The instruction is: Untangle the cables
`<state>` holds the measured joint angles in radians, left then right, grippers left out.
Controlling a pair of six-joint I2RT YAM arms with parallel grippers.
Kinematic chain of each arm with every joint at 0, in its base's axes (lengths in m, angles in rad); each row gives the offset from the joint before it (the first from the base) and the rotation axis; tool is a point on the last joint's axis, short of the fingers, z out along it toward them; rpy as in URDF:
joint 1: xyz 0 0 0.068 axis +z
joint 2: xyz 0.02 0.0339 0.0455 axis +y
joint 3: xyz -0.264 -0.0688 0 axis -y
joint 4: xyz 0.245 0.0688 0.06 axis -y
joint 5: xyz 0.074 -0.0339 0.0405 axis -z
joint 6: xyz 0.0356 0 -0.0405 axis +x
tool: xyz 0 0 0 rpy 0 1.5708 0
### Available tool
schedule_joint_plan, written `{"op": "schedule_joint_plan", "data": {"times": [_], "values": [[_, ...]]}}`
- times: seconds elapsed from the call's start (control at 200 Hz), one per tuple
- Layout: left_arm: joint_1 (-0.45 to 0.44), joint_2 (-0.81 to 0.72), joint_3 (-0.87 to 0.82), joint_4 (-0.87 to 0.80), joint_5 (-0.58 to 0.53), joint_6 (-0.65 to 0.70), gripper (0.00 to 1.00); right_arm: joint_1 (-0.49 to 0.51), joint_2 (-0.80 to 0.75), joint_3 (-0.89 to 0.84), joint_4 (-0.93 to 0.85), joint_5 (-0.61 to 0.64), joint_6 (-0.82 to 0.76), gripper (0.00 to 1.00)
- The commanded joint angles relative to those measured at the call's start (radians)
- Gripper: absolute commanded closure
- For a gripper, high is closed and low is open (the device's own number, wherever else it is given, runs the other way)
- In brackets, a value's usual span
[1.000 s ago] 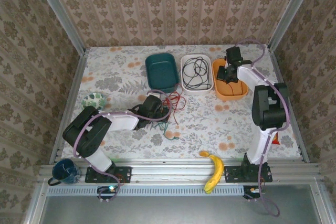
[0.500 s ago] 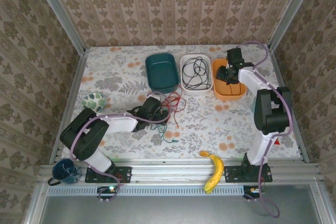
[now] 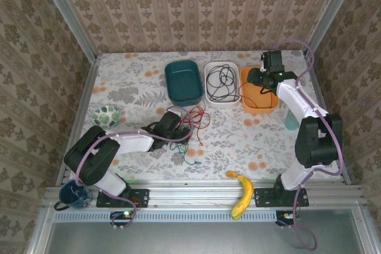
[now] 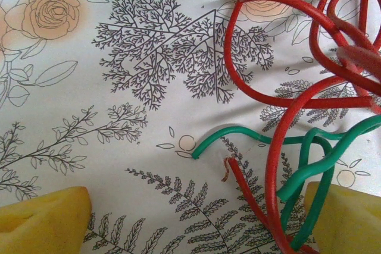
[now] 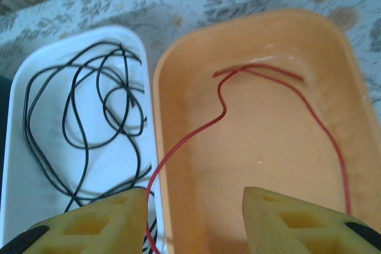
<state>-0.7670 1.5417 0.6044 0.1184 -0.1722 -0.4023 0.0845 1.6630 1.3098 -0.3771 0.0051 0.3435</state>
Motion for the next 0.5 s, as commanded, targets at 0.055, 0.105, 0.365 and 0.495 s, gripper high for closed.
{"op": "schedule_joint_plan", "data": {"times": [0.055,0.105,0.365,0.495], "values": [[-0.006,0.006,0.011,-0.028,0.018,0.011,0.07,0.024,0.03,-0.045,-0.029,-0.074,0.012,0.53],[-0.006,0.013,0.012,-0.029,0.019,0.01,0.07,0.024,0.026,-0.07,-0.026,-0.091,0.018,0.53],[-0.006,0.05,0.018,-0.029,0.022,0.001,0.07,0.023,0.022,-0.142,-0.05,-0.12,0.003,0.53],[-0.006,0.066,0.033,-0.04,0.021,0.002,0.07,0.023,0.051,-0.134,-0.048,-0.116,-0.006,0.53]]}}
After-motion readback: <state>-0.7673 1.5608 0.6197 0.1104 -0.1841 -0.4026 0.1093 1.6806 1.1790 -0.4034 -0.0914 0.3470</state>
